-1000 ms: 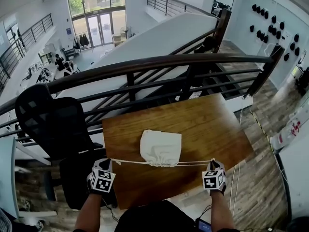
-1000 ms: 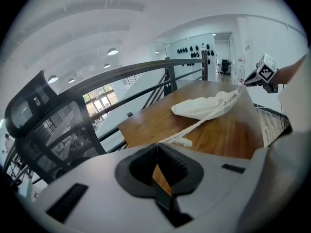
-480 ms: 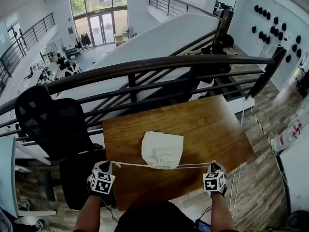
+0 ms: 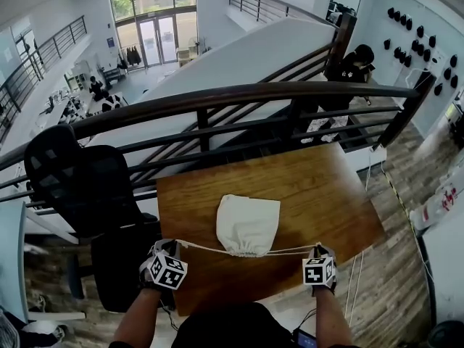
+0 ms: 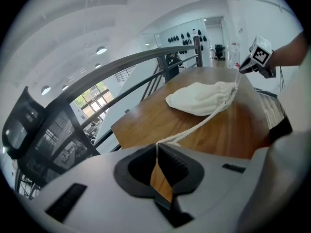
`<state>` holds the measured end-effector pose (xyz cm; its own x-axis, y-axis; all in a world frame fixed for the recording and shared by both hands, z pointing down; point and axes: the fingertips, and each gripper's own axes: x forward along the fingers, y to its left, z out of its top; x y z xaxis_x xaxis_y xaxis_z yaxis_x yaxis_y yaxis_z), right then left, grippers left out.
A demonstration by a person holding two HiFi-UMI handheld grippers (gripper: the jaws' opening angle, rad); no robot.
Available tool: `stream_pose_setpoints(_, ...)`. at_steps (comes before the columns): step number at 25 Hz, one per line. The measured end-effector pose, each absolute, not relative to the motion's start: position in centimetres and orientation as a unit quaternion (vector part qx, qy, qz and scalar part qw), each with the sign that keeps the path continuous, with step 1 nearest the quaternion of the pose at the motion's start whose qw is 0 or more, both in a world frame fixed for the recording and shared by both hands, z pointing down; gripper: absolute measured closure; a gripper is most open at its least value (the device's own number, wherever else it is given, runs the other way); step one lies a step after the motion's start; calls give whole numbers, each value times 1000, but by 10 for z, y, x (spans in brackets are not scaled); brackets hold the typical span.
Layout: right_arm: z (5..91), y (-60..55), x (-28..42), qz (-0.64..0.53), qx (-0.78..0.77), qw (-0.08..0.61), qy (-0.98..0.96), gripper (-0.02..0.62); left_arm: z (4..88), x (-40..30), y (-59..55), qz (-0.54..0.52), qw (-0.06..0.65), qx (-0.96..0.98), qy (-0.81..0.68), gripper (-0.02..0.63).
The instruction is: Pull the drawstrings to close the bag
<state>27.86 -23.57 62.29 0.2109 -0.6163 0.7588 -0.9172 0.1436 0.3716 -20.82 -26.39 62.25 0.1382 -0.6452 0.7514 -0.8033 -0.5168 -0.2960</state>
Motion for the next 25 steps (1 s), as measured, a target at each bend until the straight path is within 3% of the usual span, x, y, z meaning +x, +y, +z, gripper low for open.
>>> stream_pose_setpoints(3, 624, -239, 273, 162, 621, 452, -619, 520, 624, -193, -258, 422, 99, 773, -463, 559)
stream_pose_setpoints(5, 627, -238, 264, 176, 606, 443, -637, 414, 628, -182, -252, 423, 105, 787, -437, 424)
stream_pose_setpoints(8, 631, -237, 250, 186, 588, 431, -659, 337, 632, -171, -244, 419, 117, 799, -415, 347)
stream_pose_setpoints(12, 630, -235, 229, 189, 561, 432, -680, 325, 622, -163, -244, 402, 116, 807, -416, 336)
stream_pose_setpoints(15, 639, -225, 211, 215, 513, 450, -698, 229, 609, -157, -247, 384, 112, 814, -421, 336)
stream_pose_setpoints(20, 629, -220, 199, 210, 512, 438, -709, 228, 597, -152, -247, 374, 95, 821, -420, 336)
stream_pose_setpoints(25, 600, -230, 191, 179, 534, 402, -722, 281, 582, -148, -250, 352, 90, 829, -426, 342)
